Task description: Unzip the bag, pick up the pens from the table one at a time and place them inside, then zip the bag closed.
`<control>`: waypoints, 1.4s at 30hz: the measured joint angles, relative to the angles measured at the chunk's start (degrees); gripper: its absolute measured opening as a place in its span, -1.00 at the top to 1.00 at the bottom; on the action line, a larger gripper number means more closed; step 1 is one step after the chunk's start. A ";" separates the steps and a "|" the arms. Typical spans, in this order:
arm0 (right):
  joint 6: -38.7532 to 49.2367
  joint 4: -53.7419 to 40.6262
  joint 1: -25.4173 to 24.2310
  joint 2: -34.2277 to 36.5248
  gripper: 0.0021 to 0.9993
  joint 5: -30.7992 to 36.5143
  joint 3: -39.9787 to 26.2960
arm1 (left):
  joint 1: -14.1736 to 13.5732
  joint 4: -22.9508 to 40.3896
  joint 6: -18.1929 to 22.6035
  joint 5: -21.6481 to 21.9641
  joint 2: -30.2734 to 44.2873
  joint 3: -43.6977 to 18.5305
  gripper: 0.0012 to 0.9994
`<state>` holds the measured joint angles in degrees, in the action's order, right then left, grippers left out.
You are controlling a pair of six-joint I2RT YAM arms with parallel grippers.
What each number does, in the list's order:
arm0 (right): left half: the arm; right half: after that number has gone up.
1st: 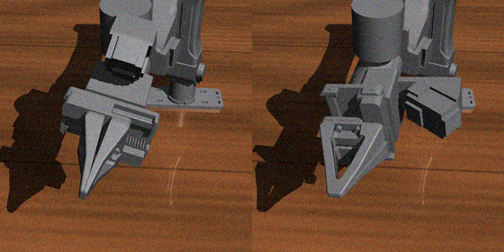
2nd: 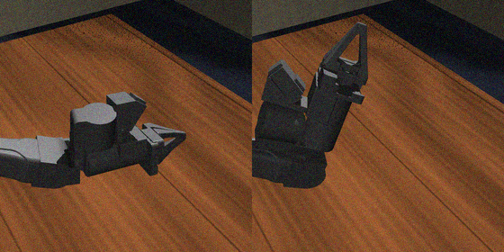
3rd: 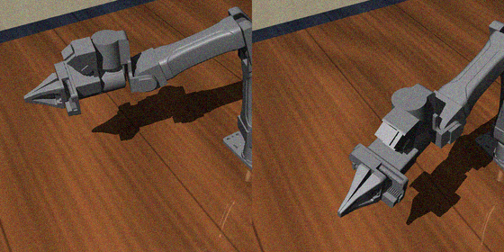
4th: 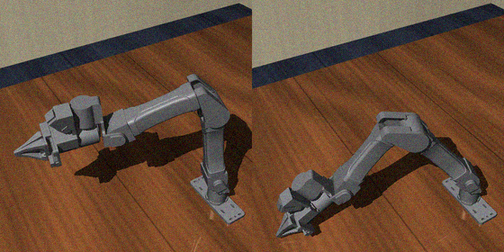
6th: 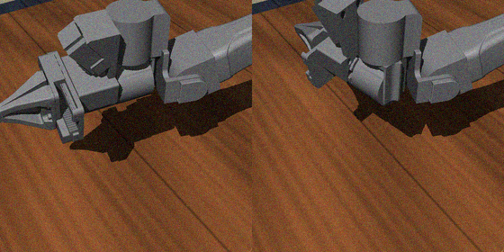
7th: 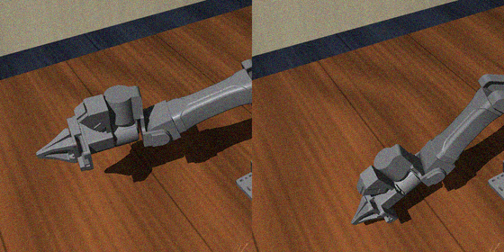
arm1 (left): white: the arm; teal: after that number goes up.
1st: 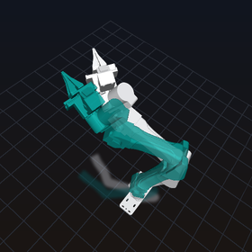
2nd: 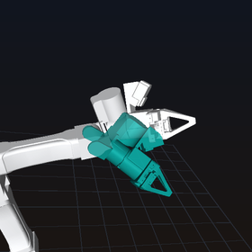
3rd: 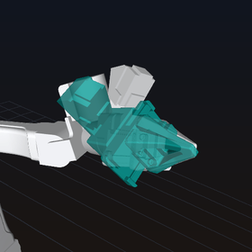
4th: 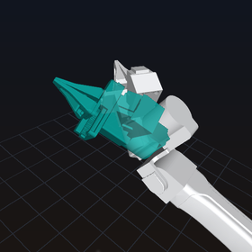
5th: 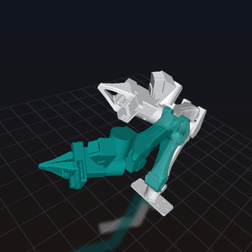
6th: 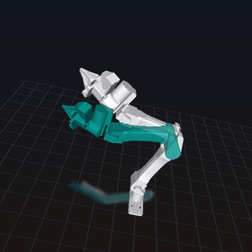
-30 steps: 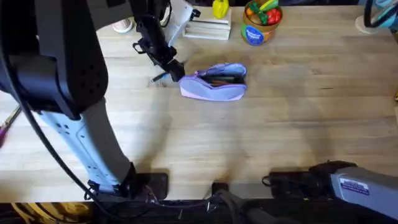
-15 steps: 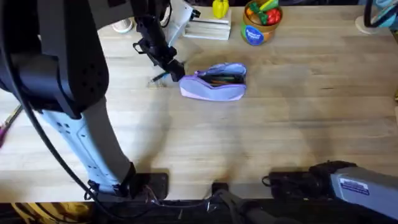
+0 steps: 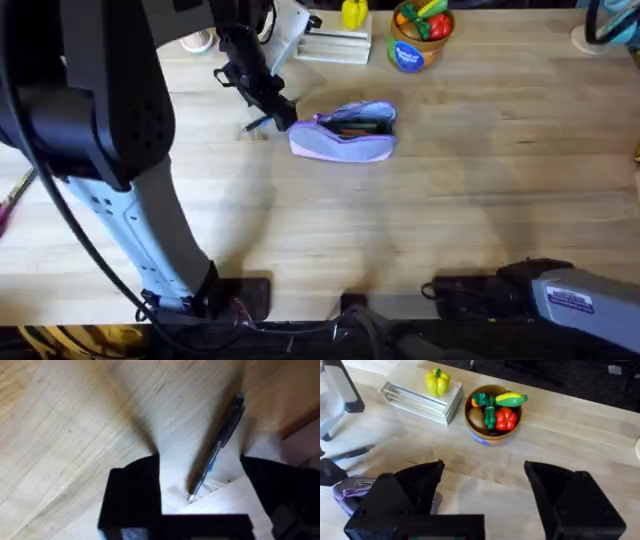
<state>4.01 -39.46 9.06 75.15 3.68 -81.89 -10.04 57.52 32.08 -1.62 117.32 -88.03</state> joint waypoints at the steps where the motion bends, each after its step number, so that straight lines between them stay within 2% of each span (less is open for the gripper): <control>1: -0.01 0.00 0.00 0.01 -1.00 0.00 -0.01 | 0.00 0.13 -0.10 -0.05 0.00 0.00 -0.78; 6: 0.00 0.00 0.00 -0.02 -1.00 0.04 -0.01 | 0.00 0.11 -0.24 0.11 0.00 0.00 0.18; 9: 0.00 0.00 0.00 -0.02 -1.00 0.15 0.00 | 0.05 -0.07 -0.03 0.76 0.00 -0.05 0.84; 10: 0.00 0.00 0.00 -0.02 -1.00 0.15 -0.02 | 0.07 -0.05 -0.08 0.84 0.00 -0.11 0.89; 22: 1.70 0.00 0.00 -0.02 -1.00 0.15 0.00 | 0.40 0.31 -0.13 0.78 -0.14 -0.17 0.91; 27: 2.39 0.01 0.00 -0.01 -1.00 0.17 -0.02 | 1.21 1.13 -0.17 -0.56 -2.98 0.30 0.92; 30: 3.29 0.10 0.02 0.00 -1.00 2.13 0.00 | 1.67 1.16 -0.20 -3.13 -8.29 0.42 0.92; 36: 4.82 0.04 -0.08 -0.68 -1.00 10.60 0.00 | 1.72 0.38 -0.15 -10.10 -21.64 0.39 0.92; 39: 5.05 -1.37 -0.13 -3.04 -1.00 10.06 0.00 | 1.73 -0.13 -0.15 -14.88 -25.93 0.38 0.92; 42: 4.86 -4.50 -0.13 -6.28 -1.00 7.39 -0.02 | 1.70 -0.11 -0.15 -21.47 -27.68 0.37 0.92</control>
<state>8.87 -43.97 8.93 68.87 11.08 -81.91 -8.34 57.41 31.92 -23.09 89.64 -87.66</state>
